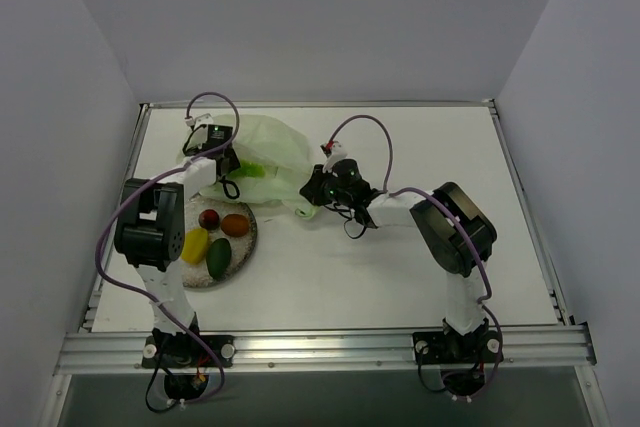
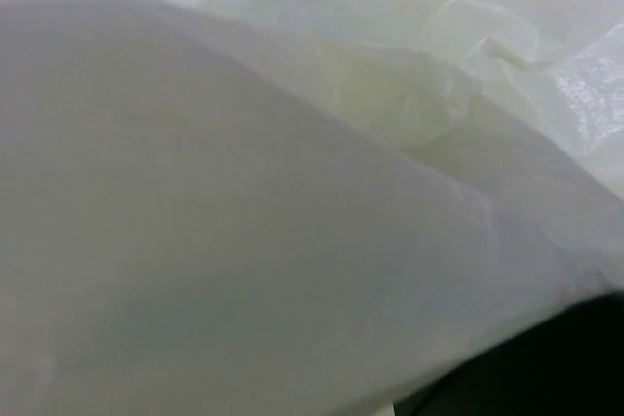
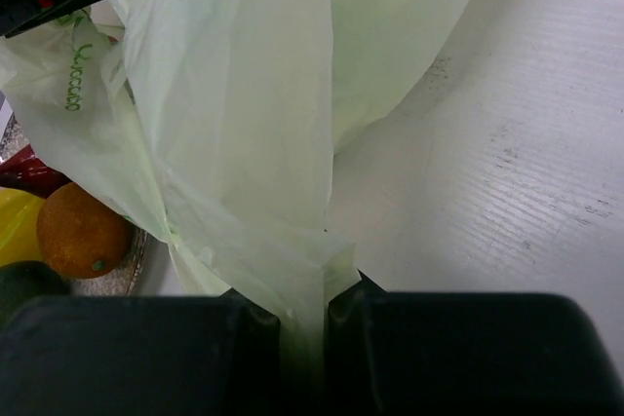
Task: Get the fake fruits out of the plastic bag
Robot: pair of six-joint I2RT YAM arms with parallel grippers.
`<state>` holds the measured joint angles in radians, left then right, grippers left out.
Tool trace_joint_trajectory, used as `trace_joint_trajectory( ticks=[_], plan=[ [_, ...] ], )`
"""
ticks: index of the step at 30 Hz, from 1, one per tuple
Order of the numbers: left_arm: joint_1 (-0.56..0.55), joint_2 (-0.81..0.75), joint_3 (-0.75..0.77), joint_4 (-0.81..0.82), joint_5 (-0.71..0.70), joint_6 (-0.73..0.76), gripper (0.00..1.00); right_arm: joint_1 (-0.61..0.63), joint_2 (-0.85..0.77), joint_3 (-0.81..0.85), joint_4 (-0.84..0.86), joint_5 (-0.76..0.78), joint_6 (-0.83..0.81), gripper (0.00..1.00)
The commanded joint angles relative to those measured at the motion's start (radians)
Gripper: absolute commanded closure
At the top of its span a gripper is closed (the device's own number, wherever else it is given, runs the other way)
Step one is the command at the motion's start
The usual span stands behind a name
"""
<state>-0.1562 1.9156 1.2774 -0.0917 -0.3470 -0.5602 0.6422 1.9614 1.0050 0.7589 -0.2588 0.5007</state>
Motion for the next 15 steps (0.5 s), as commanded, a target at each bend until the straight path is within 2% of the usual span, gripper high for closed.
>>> trace_joint_trajectory(
  ticks=[1, 5, 9, 15],
  plan=[
    [0.032, -0.087, -0.010, 0.040, 0.000, -0.001, 0.39, -0.003, -0.048, -0.006, 0.042, 0.007, 0.002, 1.00],
    [0.067, -0.069, 0.000, 0.052, 0.034, -0.012, 0.33, -0.003, -0.045, -0.009, 0.045, 0.004, 0.007, 1.00],
    [0.069, -0.069, 0.020, 0.113, 0.107, -0.014, 0.34, -0.001, -0.047, -0.011, 0.042, 0.010, 0.004, 1.00],
    [0.023, -0.076, -0.001, 0.102, 0.203, -0.062, 0.36, 0.001, -0.036, -0.002, 0.039, 0.007, 0.002, 1.00]
  ],
)
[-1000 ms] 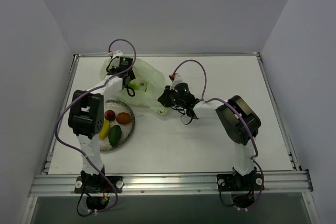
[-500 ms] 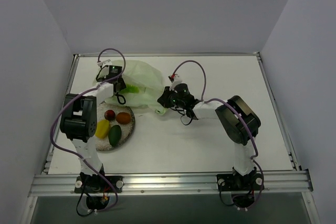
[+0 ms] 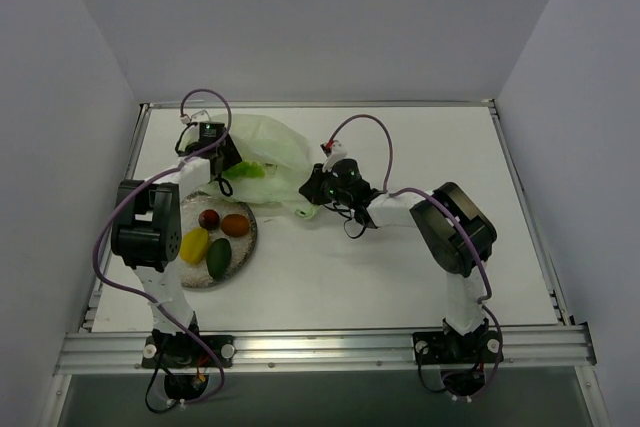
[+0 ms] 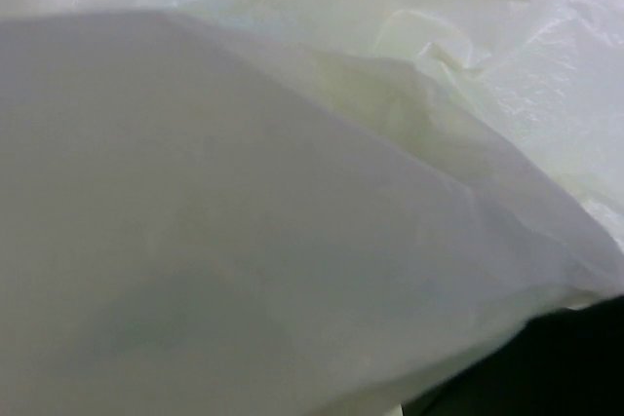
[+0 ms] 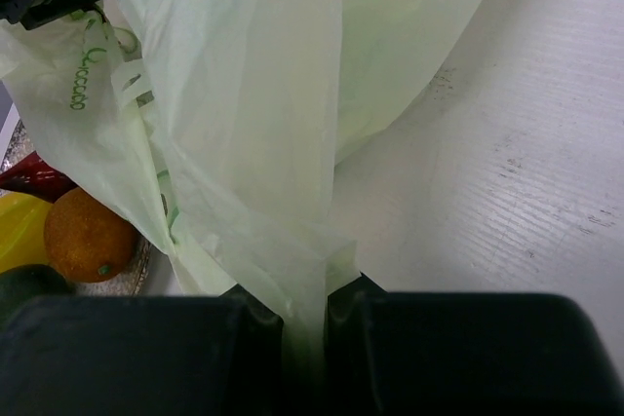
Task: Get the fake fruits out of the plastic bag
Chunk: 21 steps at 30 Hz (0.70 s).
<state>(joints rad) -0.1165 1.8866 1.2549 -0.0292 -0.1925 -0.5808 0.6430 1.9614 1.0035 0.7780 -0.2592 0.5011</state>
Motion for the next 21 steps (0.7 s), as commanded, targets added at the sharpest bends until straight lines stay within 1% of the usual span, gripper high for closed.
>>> trace_joint_trajectory(
  ticks=[1, 5, 9, 13, 14, 18, 21],
  plan=[
    [-0.026, -0.053, -0.001, 0.040, 0.070, -0.053, 0.36, 0.001, -0.036, 0.000, 0.020, 0.006, 0.002, 1.00],
    [-0.052, -0.089, -0.066, 0.069, 0.105, -0.094, 0.34, 0.004, -0.030, 0.004, 0.018, 0.006, 0.002, 1.00],
    [-0.066, -0.084, -0.061, 0.071, 0.114, -0.105, 0.34, 0.012, -0.022, 0.010, 0.014, 0.006, 0.001, 1.00],
    [-0.081, -0.046, -0.034, 0.069, 0.085, -0.106, 0.43, 0.020, -0.024, 0.007, 0.015, 0.012, 0.001, 1.00],
    [-0.081, -0.037, -0.028, 0.069, 0.081, -0.106, 0.48, 0.020, -0.025, 0.006, 0.015, 0.014, 0.001, 1.00],
    [-0.081, 0.009, -0.002, 0.058, 0.054, -0.103, 0.58, 0.020, -0.032, 0.001, 0.014, 0.017, -0.001, 1.00],
    [-0.081, 0.022, 0.003, 0.054, 0.022, -0.084, 0.69, 0.017, -0.036, 0.004, 0.007, 0.020, -0.006, 1.00]
  ],
)
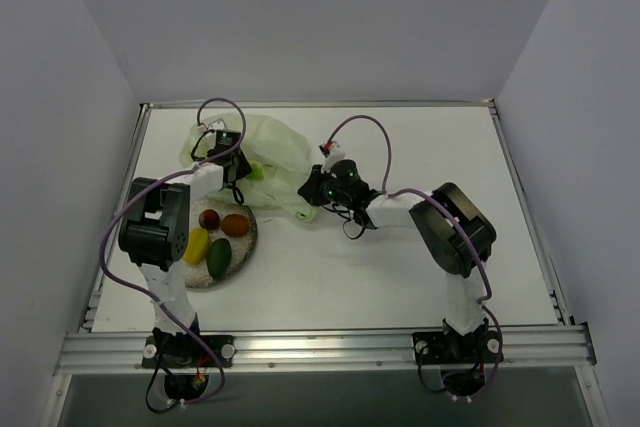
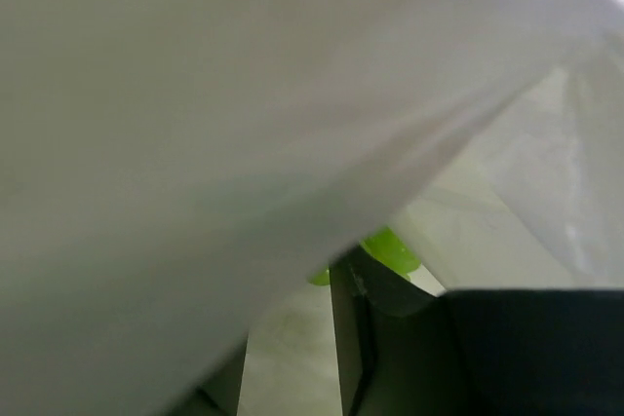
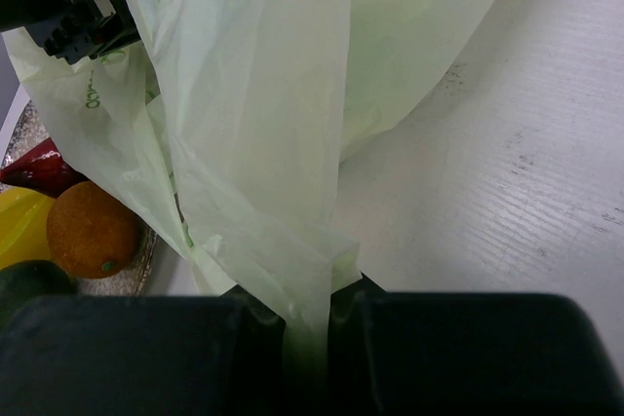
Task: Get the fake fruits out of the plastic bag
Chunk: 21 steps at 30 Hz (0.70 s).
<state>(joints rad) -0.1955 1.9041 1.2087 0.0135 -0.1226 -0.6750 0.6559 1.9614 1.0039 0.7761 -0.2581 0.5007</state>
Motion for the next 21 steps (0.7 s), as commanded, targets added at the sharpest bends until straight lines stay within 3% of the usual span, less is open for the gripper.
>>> trace_joint_trajectory(
  ticks=[1, 2, 3, 5, 10, 12, 13, 16, 17, 19, 21],
  plan=[
    [-0.002, 0.006, 0.055, 0.008, -0.072, 0.017, 0.68, 0.004, -0.038, 0.004, 0.009, 0.017, -0.004, 1.00],
    [-0.004, 0.006, 0.058, 0.005, -0.087, 0.026, 0.66, 0.004, -0.039, 0.005, 0.009, 0.017, -0.005, 1.00],
    [-0.008, 0.007, 0.060, 0.003, -0.103, 0.040, 0.55, 0.004, -0.041, 0.006, 0.009, 0.016, -0.005, 1.00],
    [-0.007, 0.010, 0.066, 0.006, -0.115, 0.051, 0.44, 0.004, -0.042, 0.006, 0.009, 0.016, -0.005, 1.00],
    [-0.009, 0.058, 0.107, -0.001, -0.120, 0.060, 0.43, 0.004, -0.047, 0.004, 0.009, 0.016, -0.004, 1.00],
    [-0.009, 0.079, 0.123, 0.000, -0.112, 0.058, 0.54, 0.004, -0.047, 0.002, 0.011, 0.016, -0.004, 1.00],
    [-0.007, 0.084, 0.124, 0.002, -0.111, 0.055, 0.69, 0.004, -0.048, 0.001, 0.011, 0.016, -0.004, 1.00],
    [-0.007, 0.081, 0.120, 0.013, -0.107, 0.054, 0.82, 0.004, -0.052, 0.001, 0.011, 0.014, -0.004, 1.00],
    [-0.007, 0.076, 0.120, 0.013, -0.107, 0.055, 0.91, 0.004, -0.052, 0.001, 0.009, 0.014, -0.005, 1.00],
    [-0.007, 0.052, 0.114, 0.005, -0.111, 0.064, 0.97, 0.004, -0.052, 0.002, 0.009, 0.016, -0.005, 1.00],
    [-0.007, 0.014, 0.103, 0.009, -0.109, 0.071, 0.98, 0.002, -0.050, 0.004, 0.009, 0.014, -0.004, 1.00]
  ],
)
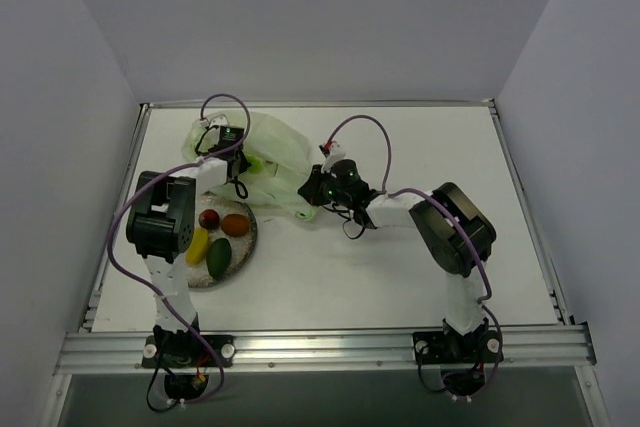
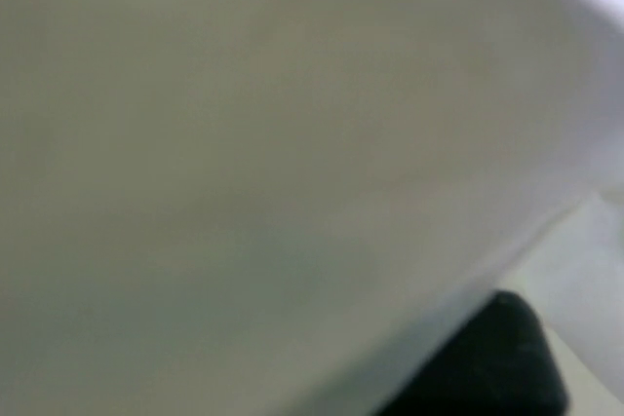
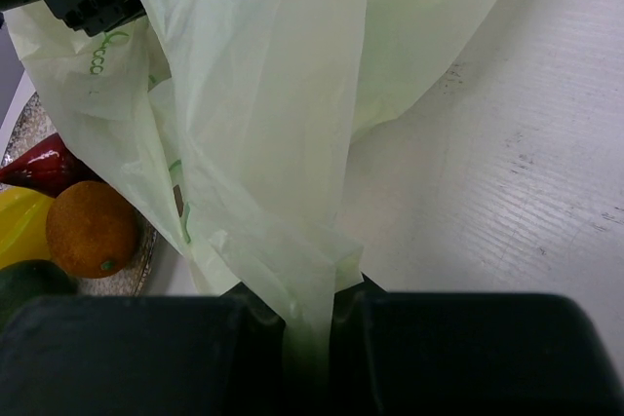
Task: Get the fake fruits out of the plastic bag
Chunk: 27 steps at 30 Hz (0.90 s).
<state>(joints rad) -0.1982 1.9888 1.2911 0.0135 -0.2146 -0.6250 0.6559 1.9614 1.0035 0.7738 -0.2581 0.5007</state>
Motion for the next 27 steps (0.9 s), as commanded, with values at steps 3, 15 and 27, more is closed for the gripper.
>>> trace_joint_trajectory(
  ticks=[3, 15, 27],
  plan=[
    [-0.003, -0.137, -0.006, 0.017, 0.003, 0.019, 0.98, 0.004, -0.047, 0.006, 0.013, 0.011, -0.002, 1.00],
    [-0.003, -0.375, -0.104, 0.017, 0.095, -0.010, 0.98, 0.004, -0.052, -0.002, 0.025, 0.022, 0.002, 1.00],
    [0.025, -0.130, 0.072, -0.130, 0.084, 0.019, 0.59, 0.005, -0.071, -0.003, 0.015, 0.026, -0.007, 1.00]
  ],
)
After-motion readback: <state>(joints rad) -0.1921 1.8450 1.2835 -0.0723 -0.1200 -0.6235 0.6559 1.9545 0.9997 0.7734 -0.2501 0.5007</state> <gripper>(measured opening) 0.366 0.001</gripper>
